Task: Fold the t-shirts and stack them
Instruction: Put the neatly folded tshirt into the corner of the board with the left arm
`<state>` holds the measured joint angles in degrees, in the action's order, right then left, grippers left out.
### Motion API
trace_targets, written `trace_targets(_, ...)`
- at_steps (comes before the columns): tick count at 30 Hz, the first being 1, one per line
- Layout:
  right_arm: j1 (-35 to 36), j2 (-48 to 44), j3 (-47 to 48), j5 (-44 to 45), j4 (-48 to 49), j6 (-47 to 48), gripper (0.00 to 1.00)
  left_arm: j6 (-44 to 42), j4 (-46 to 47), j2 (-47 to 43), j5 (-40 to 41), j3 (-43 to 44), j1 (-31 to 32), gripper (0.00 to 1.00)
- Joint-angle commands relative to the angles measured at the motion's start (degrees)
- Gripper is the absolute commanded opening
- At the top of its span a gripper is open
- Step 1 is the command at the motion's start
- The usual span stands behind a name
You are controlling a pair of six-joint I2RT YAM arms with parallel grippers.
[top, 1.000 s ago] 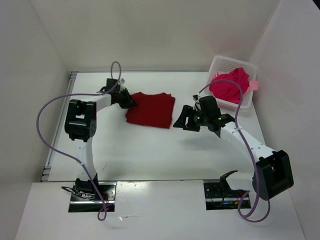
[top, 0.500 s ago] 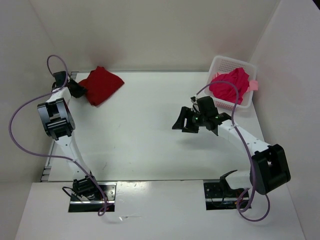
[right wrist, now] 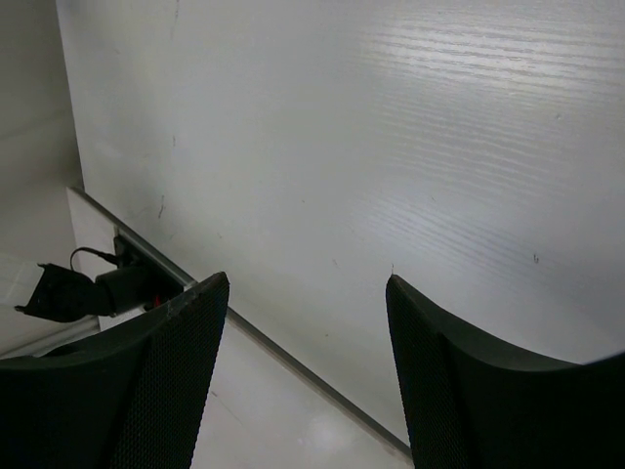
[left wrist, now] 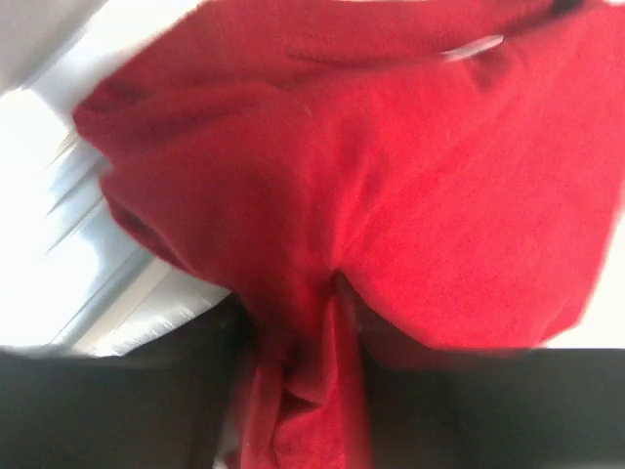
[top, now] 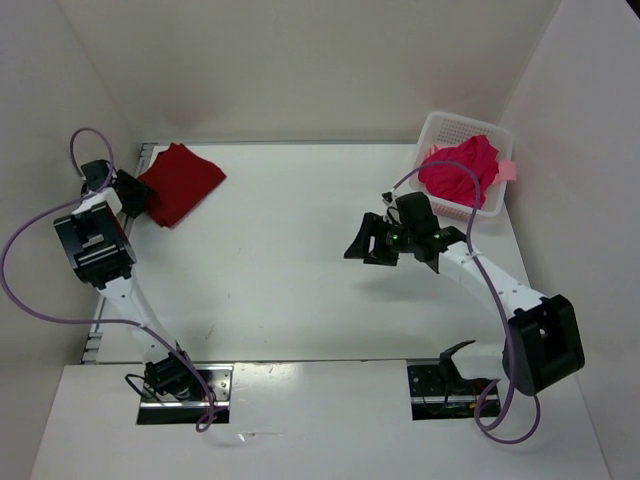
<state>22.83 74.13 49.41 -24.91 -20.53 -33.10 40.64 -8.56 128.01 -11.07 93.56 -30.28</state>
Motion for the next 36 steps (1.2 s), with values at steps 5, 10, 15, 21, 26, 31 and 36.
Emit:
trace_targets(5,-0.3,-2.1,-0.4,-0.9,-0.5,1.2,0.77,1.5,6.2,-7.4,-0.3,-5.8,-2.2,1.0)
trace_targets(10,-0.3,-2.1,-0.4,-0.9,0.7,1.2,1.0,3.8,9.3,-14.0,-2.1,-13.4,-1.7,1.0)
trace_targets(15,-0.3,-2.1,1.6,0.8,1.2,1.7,1.0,5.1,8.7,-22.7,1.3,-18.8,-0.5,1.0)
trace_targets(21,-0.3,1.1,8.2,4.5,1.8,2.4,0.13,6.2,8.6,-35.6,4.3,-28.2,0.0,1.0)
trace_targets(26,-0.3,0.4,15.8,11.2,4.2,3.6,0.14,3.1,5.2,-45.1,6.2,-30.7,9.7,1.0)
trace_targets(31,-2.1,-3.4,26.5,27.2,5.8,5.9,0.3,-3.9,-1.0,-49.1,5.4,-30.7,25.4,1.0)
trace_targets(36,-14.5,11.4,40.2,39.1,-3.4,5.3,0.11,-8.0,-5.8,-50.3,1.9,-34.2,41.7,1.0)
